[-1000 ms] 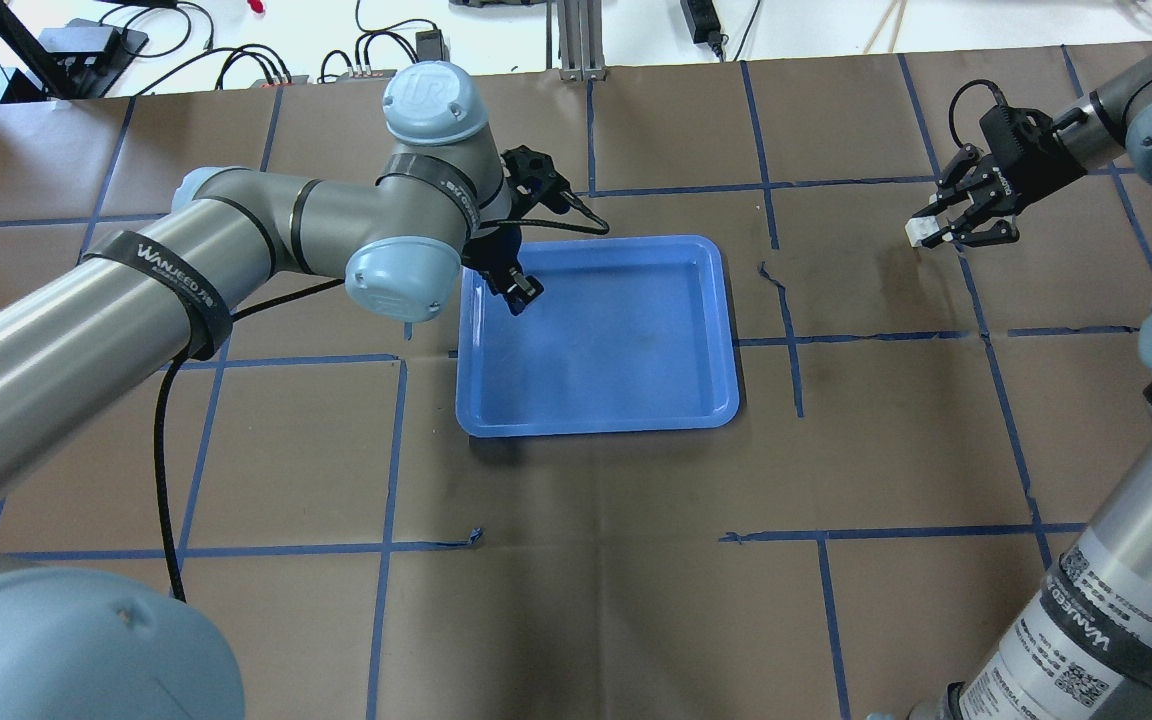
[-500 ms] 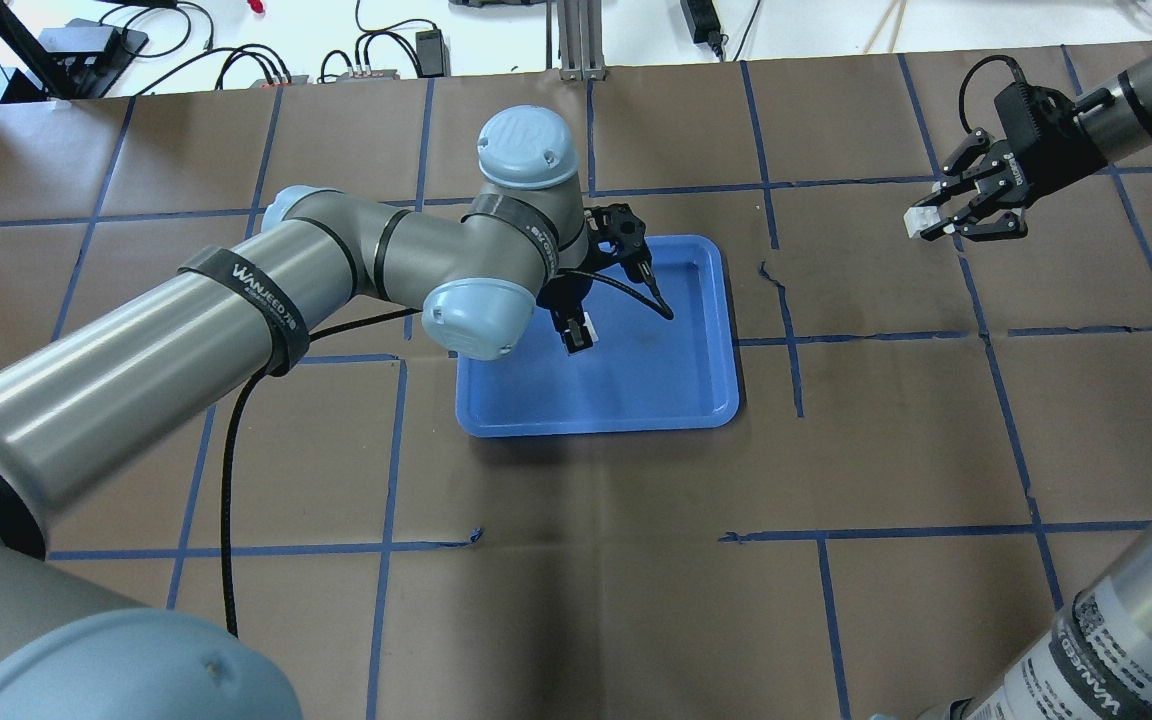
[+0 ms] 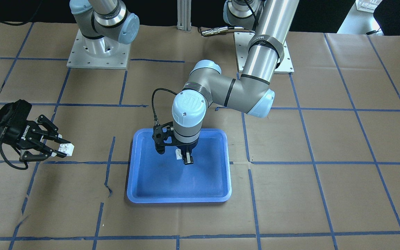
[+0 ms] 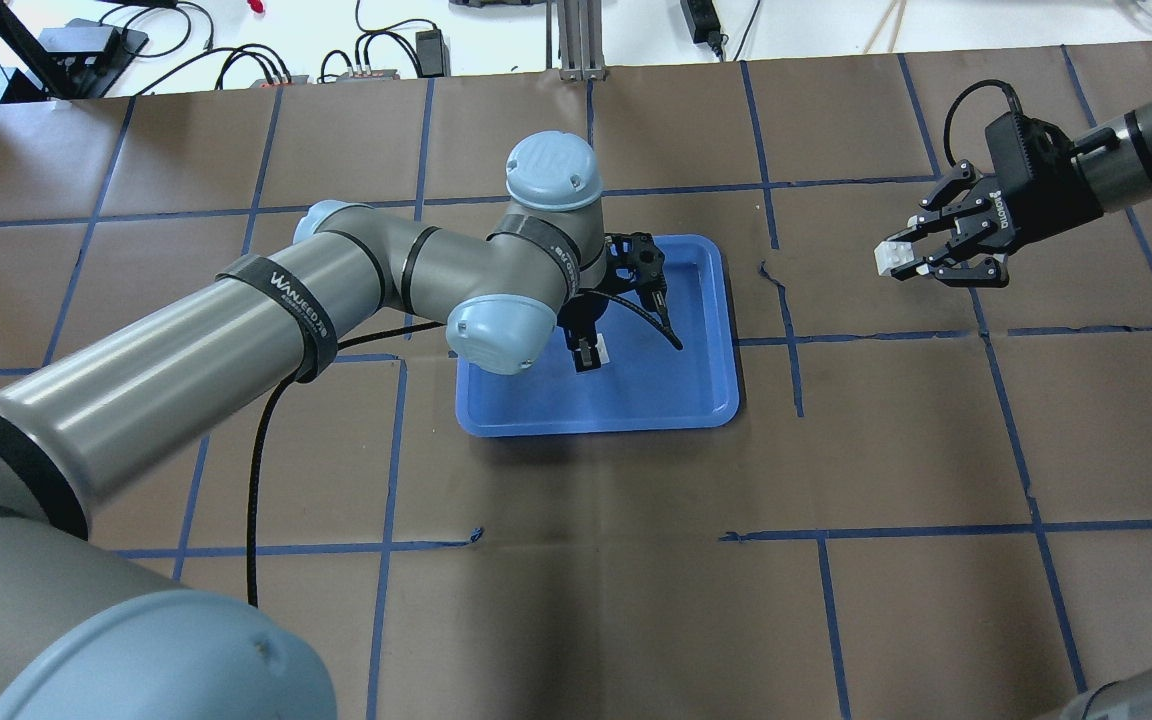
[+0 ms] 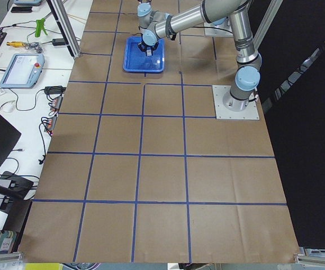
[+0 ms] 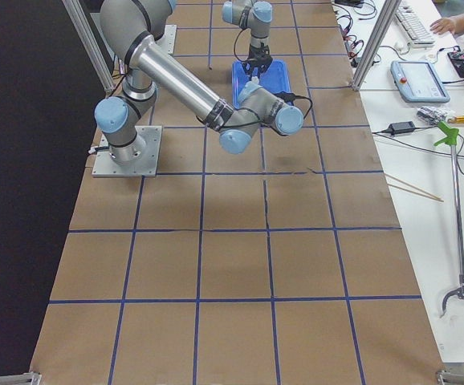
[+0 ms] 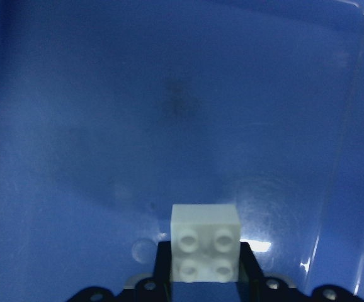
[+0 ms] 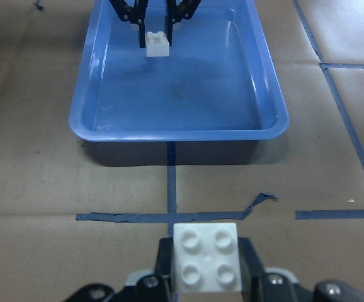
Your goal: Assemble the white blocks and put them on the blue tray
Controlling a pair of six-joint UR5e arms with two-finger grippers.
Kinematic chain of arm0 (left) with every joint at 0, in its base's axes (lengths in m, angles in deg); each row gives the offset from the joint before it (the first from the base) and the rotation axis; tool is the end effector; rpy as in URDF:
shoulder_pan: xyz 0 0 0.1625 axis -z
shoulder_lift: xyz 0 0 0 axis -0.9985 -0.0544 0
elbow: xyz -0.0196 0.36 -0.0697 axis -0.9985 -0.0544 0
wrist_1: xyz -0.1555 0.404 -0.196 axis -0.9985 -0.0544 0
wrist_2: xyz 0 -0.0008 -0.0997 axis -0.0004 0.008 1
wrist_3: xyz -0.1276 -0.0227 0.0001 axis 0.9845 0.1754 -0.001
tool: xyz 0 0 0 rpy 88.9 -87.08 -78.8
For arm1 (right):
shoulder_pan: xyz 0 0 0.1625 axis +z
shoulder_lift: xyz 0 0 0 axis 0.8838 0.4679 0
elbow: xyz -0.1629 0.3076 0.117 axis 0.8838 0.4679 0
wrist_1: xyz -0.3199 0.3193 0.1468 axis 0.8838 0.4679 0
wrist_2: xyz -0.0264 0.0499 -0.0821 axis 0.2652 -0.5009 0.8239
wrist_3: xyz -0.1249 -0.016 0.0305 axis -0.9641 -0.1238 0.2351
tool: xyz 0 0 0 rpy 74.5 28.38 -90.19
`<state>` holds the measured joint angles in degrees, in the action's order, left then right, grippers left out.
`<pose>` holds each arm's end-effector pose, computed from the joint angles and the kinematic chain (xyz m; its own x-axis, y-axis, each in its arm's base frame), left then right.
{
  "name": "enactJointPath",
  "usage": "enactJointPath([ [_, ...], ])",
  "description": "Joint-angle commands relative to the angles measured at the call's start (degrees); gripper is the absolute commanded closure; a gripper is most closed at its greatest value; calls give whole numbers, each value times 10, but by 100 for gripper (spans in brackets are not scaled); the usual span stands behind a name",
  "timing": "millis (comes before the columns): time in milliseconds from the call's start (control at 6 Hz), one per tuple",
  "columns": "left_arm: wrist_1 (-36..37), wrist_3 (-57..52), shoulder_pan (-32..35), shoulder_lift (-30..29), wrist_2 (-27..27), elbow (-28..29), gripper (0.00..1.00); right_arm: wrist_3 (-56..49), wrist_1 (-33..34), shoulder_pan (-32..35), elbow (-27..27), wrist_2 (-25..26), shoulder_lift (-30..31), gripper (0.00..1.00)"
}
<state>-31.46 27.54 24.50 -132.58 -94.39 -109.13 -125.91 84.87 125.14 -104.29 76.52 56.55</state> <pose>-0.3680 -0.5582 0.0713 -0.1658 0.9841 0.0638 0.9858 0.1671 -0.0145 -0.0620 -0.5920 0.1682 -0.0243 -0.9981 0.0558 -0.7500 -0.0187 -0.6612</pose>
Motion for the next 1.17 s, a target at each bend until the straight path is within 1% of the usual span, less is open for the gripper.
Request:
enactJointPath([
  [0, 9, -2, 1, -9, -1, 0, 75, 3, 45, 2, -52, 3, 22, 68],
  [167, 11, -2, 1, -9, -4, 0, 52, 3, 47, 2, -56, 0, 22, 68],
  [333, 11, -2, 1, -10, -5, -5, 19, 3, 47, 2, -56, 0, 22, 68],
  [500, 9, -2, 1, -7, -5, -4, 13, 3, 47, 2, -56, 0, 18, 68],
  [667, 1, -2, 1, 9, -5, 1, 13, 3, 47, 2, -56, 0, 16, 68],
  [833, -18, 1, -1, 44, -4, 7, 13, 4, 46, 2, -56, -2, 16, 68],
  [1000, -88, 21, -5, 84, -8, 29, 13, 19, 46, 2, -56, -3, 16, 68],
])
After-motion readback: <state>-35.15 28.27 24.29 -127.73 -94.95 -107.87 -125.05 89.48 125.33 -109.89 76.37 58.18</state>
